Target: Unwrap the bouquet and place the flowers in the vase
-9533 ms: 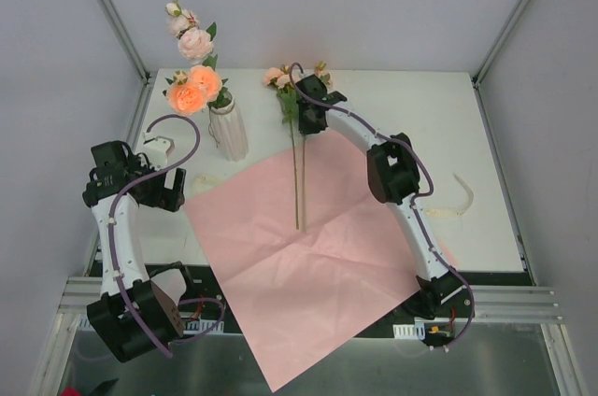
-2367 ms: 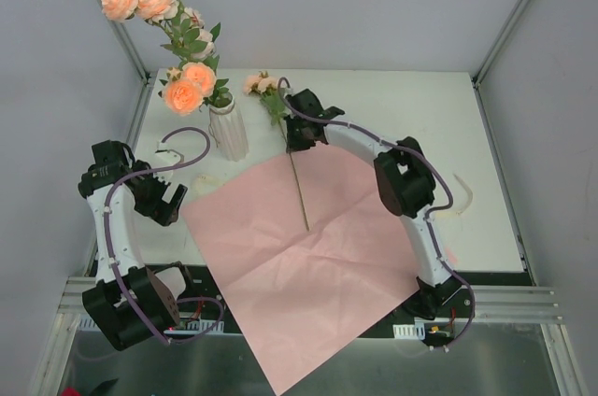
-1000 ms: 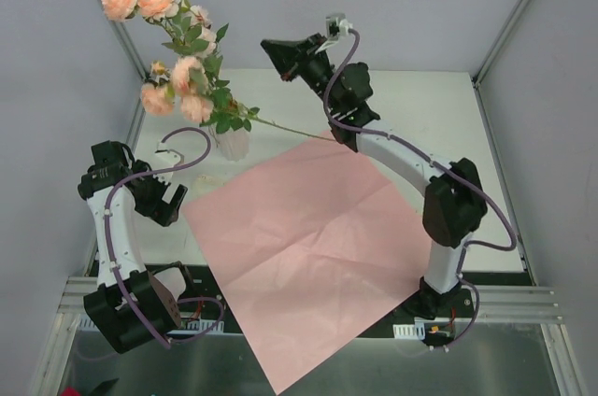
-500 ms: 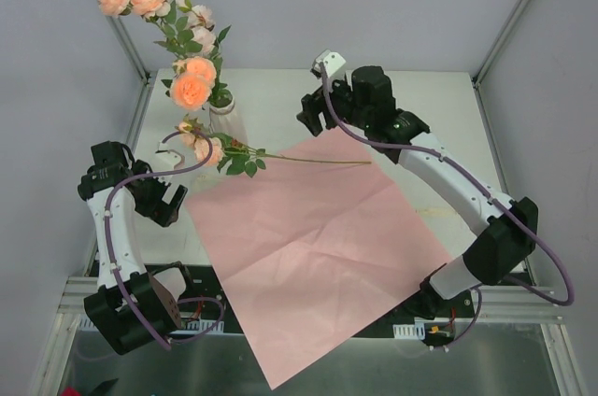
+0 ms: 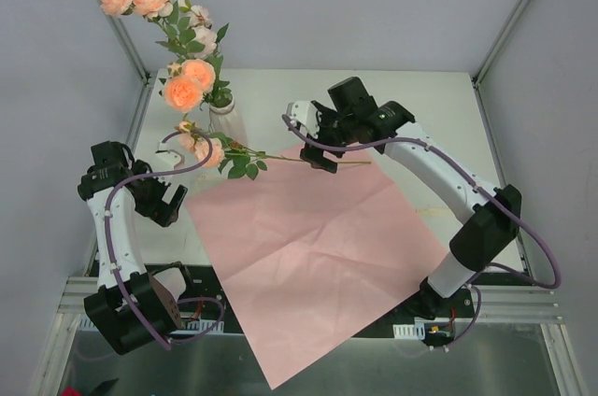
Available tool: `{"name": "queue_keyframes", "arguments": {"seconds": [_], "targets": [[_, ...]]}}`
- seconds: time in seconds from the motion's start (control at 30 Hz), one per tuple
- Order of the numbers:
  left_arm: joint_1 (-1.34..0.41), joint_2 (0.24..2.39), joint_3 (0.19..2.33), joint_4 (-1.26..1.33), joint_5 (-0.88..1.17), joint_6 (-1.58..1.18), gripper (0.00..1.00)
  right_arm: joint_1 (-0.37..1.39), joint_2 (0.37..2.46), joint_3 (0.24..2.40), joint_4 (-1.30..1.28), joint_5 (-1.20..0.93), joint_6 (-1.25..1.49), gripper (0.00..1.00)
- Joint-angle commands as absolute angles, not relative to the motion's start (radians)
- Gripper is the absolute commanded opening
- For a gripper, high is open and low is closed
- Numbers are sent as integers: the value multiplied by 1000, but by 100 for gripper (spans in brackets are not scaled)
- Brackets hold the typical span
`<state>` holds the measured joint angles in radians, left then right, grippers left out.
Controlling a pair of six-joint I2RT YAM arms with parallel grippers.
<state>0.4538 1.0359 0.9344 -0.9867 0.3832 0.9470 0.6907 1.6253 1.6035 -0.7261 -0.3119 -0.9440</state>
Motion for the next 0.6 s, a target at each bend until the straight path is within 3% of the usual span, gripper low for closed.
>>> {"name": "queue_keyframes", "arguments": {"seconds": [0.0,0.37,0.57], "targets": [[466,1023,960,-1009,391,950,99,735,1672,1658,-756,-382,-1104,90],[465,1031,971,-1011,388,945,99,775,1750,1572,-482,-420,-1135,88],[465,1034,974,-1009,387,946,99,792,1845,1643,-477,-451,-1128,83]]}}
